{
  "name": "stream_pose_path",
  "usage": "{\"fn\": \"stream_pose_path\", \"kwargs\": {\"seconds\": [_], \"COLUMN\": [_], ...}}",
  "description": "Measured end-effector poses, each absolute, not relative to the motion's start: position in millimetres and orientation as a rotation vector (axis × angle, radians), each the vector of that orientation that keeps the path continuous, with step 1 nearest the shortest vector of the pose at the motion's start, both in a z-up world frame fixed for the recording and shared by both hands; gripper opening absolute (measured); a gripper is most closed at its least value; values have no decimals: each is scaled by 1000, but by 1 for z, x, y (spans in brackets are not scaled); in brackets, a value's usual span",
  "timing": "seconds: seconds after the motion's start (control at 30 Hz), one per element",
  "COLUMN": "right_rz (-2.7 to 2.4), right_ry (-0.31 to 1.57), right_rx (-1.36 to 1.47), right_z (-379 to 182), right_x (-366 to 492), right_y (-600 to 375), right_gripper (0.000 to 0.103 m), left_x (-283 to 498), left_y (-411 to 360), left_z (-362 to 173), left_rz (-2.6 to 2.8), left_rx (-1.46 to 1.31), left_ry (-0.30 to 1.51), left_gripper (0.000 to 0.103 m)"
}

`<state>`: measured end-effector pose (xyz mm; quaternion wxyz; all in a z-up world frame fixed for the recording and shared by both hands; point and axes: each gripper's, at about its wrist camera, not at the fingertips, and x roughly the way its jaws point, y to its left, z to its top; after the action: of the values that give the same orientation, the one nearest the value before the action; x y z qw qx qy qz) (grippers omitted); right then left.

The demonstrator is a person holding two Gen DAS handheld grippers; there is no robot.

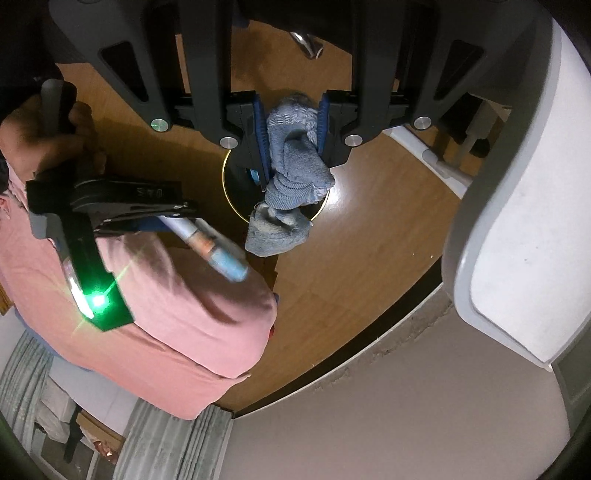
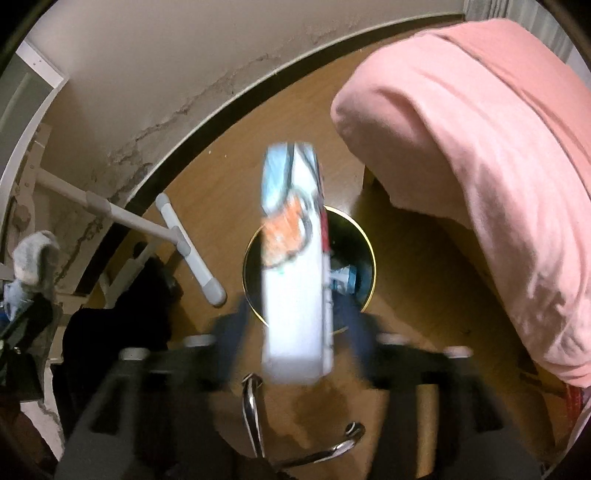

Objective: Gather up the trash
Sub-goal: 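Carry sock and rolled paper over the bin and open both tools to drop them, then grasp the white face mask with the left tool while the right tool grasps the white tape roll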

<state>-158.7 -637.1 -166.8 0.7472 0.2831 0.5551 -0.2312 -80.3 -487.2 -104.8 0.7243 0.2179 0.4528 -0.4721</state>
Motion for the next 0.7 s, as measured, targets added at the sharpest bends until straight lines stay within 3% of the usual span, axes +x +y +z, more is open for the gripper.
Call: {"fn": "stream_pose_path", "kwargs": {"seconds": [0.47, 0.57, 0.6, 0.63, 0.67, 0.7], "right_rz": [-572, -602, -614, -622, -629, -635], "right_ry": [1149, 1126, 1117, 1110, 1103, 1098], "right_rx": [675, 695, 701, 705, 709, 712], "right_z": [-155, -152, -150, -149, -147, -147], "right_x": [-170, -175, -177, -179, -181, -182], "right_y": [-658, -667, -670, -672, -674, -675], "right_gripper": [70, 70, 70, 70, 70, 70], "left_x": [-85, -85, -86, -88, -89, -89], "left_y": [-516, -525, -528, -528, -529, -529], "left_z": [-128, -130, -129, -129, -129, -127], "left_rz": [-1122, -1163, -1169, -1172, -1172, -1164], "left_rx": [500, 477, 484, 492, 497, 491], "left_ry": [1031, 1057, 1049, 1040, 1031, 1017], "left_gripper": [21, 25, 27, 36, 54, 62]}}
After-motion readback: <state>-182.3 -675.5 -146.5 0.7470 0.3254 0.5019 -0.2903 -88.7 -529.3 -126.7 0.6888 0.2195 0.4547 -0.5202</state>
